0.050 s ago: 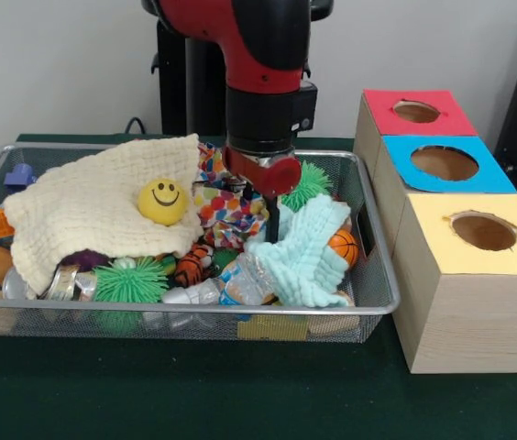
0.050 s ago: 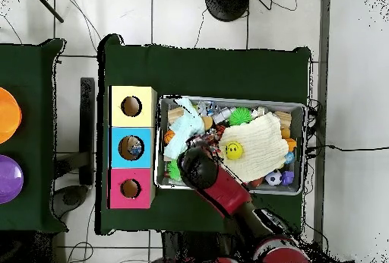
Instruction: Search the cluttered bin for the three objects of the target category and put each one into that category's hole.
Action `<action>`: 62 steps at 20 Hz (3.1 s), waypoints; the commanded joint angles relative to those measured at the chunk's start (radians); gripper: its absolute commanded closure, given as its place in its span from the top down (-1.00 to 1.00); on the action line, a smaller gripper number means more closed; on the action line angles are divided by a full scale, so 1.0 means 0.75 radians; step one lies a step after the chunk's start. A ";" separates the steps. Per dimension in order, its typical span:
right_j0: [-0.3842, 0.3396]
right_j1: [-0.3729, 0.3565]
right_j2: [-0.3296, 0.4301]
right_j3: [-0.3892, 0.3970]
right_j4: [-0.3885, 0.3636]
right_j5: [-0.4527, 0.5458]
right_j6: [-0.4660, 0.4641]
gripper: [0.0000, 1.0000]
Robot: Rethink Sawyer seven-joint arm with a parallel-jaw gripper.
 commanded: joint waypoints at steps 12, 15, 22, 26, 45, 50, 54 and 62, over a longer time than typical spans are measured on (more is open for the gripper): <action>-0.105 0.034 0.262 -0.142 -0.170 -0.157 0.301 1.00; -0.018 -0.033 0.158 -0.130 -0.096 -0.058 0.249 1.00; 0.311 -0.223 -0.265 -0.200 -0.038 0.340 0.029 1.00; 0.450 -0.378 -0.452 -0.327 -0.335 0.686 -0.193 1.00; 0.197 -0.744 -0.106 -0.258 -0.899 1.047 -0.448 1.00; -0.007 -0.705 0.210 -0.273 -1.033 0.918 -0.762 1.00; -0.172 -0.653 0.461 -0.231 -1.226 0.834 -0.986 1.00; -0.222 -0.601 0.532 -0.227 -1.385 0.922 -0.982 1.00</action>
